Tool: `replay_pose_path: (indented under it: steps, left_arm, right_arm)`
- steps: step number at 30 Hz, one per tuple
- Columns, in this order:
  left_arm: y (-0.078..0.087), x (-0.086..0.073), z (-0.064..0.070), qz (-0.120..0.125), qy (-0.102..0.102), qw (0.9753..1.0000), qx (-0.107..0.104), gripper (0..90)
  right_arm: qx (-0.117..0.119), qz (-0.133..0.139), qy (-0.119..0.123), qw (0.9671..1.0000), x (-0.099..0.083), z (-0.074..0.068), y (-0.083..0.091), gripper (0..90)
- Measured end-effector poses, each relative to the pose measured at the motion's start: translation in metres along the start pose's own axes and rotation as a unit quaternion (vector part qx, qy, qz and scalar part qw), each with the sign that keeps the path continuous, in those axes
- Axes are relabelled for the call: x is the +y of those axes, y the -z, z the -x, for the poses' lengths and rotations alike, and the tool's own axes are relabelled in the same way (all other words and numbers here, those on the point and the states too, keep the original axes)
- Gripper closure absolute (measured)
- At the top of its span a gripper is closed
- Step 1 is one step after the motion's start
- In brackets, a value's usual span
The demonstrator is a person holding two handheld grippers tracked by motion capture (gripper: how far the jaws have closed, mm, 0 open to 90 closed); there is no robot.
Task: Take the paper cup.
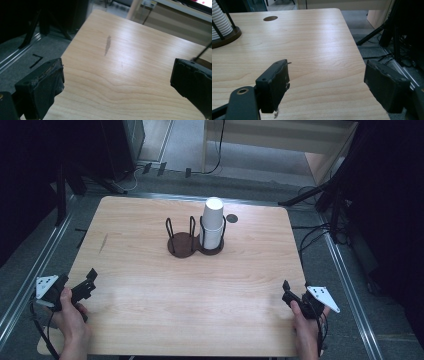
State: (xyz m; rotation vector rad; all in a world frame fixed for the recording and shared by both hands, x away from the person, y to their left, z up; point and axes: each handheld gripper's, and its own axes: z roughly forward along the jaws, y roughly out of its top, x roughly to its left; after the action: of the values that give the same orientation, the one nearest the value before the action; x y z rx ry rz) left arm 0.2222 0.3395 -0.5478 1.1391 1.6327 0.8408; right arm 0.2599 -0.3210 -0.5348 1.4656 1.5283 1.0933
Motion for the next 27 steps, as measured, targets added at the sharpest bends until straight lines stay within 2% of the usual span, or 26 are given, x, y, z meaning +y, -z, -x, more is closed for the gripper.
replay_pose_path:
  steps: [1,2,3,4,7,9,10,11,13,14,15,16,20,22,27]
  left_arm:
    - [0.001,0.002,0.001,0.001,-0.005,0.9999,-0.009,0.0]
    - [0.002,0.004,0.005,0.007,-0.025,0.9996,-0.013,0.0]
    - [0.002,0.004,0.005,0.007,-0.025,0.9996,-0.013,0.0]
    - [0.001,0.005,0.009,0.007,-0.046,0.9988,-0.011,0.0]
    - [0.0,0.005,0.013,0.012,-0.053,0.9984,-0.018,0.0]
    - [-0.005,0.006,0.021,0.015,-0.07,0.997,-0.029,0.0]
    - [-0.005,0.006,0.021,0.015,-0.07,0.997,-0.029,0.0]
    - [-0.006,0.006,0.023,0.012,-0.083,0.996,-0.03,0.0]
    - [-0.011,0.007,0.027,0.011,-0.105,0.9939,-0.033,0.0]
    - [-0.016,0.008,0.03,0.006,-0.124,0.9915,-0.041,0.0]
    - [-0.016,0.008,0.03,0.006,-0.124,0.9915,-0.041,0.0]
    - [-0.018,0.007,0.03,0.004,-0.117,0.9917,-0.052,0.0]
    - [-0.018,0.007,0.032,0.005,-0.112,0.9919,-0.06,0.0]
    - [-0.019,0.007,0.036,0.009,-0.106,0.9925,-0.061,0.0]
    - [-0.015,0.007,0.043,0.012,-0.119,0.9907,-0.066,0.0]
  right_arm:
    - [0.002,0.004,0.008,1.0,0.003,-0.002,0.002,19.8]
    - [0.002,0.011,0.015,0.9998,0.006,-0.004,0.004,19.9]
    - [0.002,0.011,0.015,0.9998,0.006,-0.004,0.004,19.9]
    - [0.01,0.026,0.011,0.9996,0.011,-0.007,0.008,19.8]
    - [0.018,0.03,0.001,0.9994,0.011,-0.01,0.009,19.9]
    - [0.028,0.025,0.016,0.9992,0.011,-0.018,0.007,19.9]
    - [0.028,0.025,0.016,0.9992,0.011,-0.018,0.007,19.9]
    - [0.032,0.025,0.031,0.9987,0.012,-0.024,0.006,19.9]
    - [0.037,0.025,0.033,0.9985,0.013,-0.026,0.006,19.9]
    - [0.049,0.024,0.027,0.9981,0.015,-0.028,0.005,19.9]
    - [0.049,0.024,0.027,0.9981,0.015,-0.028,0.005,19.9]
    - [0.058,0.021,0.023,0.9978,0.016,-0.03,0.004,20.0]
    - [0.056,0.024,0.028,0.9978,0.018,-0.036,0.003,20.1]
    - [0.064,0.027,0.022,0.9974,0.02,-0.042,0.002,20.1]
    - [0.075,0.026,0.012,0.9968,0.027,-0.049,-0.006,20.5]
